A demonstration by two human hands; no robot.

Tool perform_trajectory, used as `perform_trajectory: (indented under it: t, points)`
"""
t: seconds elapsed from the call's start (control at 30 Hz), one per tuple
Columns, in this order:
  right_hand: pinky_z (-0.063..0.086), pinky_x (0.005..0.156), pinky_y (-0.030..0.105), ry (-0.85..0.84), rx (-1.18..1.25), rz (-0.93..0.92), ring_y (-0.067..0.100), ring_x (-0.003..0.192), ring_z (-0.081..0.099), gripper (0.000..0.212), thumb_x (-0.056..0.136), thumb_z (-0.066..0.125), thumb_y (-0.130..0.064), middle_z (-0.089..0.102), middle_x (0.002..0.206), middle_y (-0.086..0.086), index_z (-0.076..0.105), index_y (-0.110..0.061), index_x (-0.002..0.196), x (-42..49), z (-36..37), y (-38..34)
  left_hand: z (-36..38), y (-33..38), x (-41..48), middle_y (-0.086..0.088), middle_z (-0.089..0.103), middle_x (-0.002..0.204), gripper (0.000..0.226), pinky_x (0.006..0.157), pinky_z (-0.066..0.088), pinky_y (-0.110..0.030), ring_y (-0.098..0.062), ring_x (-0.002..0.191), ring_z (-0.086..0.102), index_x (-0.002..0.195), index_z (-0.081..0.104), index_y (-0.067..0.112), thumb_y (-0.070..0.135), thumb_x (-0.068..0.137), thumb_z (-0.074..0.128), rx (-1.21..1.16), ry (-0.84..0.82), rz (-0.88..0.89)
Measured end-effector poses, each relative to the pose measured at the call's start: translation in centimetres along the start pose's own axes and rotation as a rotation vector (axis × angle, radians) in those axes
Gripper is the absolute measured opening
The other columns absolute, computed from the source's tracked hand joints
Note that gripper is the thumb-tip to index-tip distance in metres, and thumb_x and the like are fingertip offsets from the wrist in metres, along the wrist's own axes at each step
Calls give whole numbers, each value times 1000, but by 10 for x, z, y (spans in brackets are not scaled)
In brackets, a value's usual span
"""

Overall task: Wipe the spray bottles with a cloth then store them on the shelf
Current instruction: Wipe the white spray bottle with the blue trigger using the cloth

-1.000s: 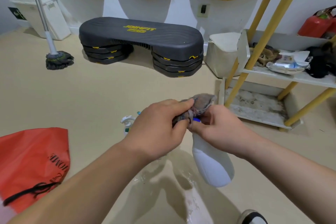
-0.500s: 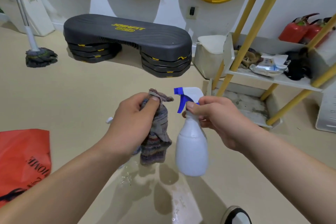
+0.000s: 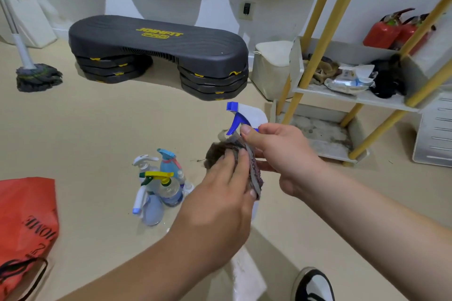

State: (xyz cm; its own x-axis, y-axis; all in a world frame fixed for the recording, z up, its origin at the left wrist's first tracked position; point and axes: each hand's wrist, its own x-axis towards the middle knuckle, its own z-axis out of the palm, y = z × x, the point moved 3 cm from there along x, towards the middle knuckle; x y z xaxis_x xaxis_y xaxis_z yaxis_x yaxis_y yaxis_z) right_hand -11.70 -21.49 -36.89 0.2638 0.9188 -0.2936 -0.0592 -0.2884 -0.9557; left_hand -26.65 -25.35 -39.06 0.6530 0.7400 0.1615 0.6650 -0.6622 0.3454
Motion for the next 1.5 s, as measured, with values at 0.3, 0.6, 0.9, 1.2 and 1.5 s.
perform_trajectory:
  t: [0.3, 0.6, 0.9, 1.2, 1.5]
  points:
    - [39, 79, 39, -33, 11, -64, 22, 76, 50, 55, 84, 79, -35, 51, 81, 10, 48, 10, 84, -2, 7, -1, -9, -10, 7, 0, 72, 109, 33, 92, 49, -31, -23, 107, 63, 117, 64, 22, 34, 105, 35, -514, 160, -332]
    - [47, 79, 38, 58, 110, -121, 21, 77, 58, 48, 89, 81, -28, 61, 86, 12, 60, 14, 101, 1, -4, -15, 5, -33, 16, 22, 36, 163, 63, 123, 36, -42, -1, 151, 34, 161, 28, 48, 16, 107, 39, -644, 108, -68]
    - [52, 76, 39, 82, 137, -104, 19, 71, 57, 40, 92, 79, -24, 59, 80, 10, 61, 12, 93, -2, 6, -7, 8, -9, 11, 7, 47, 148, 57, 104, 47, -42, -20, 133, 50, 157, 34, 36, 37, 100, 32, -359, 172, -143]
    - [39, 76, 38, 61, 101, -93, 21, 74, 45, 43, 93, 77, -28, 45, 79, 8, 50, 3, 79, -1, 13, -2, 5, -18, 16, 0, 62, 115, 30, 90, 49, -40, -23, 109, 60, 121, 58, 22, 32, 109, 32, -614, 182, -375]
    - [42, 84, 39, 125, 157, -122, 22, 82, 49, 51, 90, 76, -37, 55, 87, 8, 59, 10, 101, 6, 1, -9, 8, -31, 12, -1, 69, 103, 25, 82, 48, -35, -23, 89, 63, 106, 64, 28, 43, 104, 44, -1146, -94, -797]
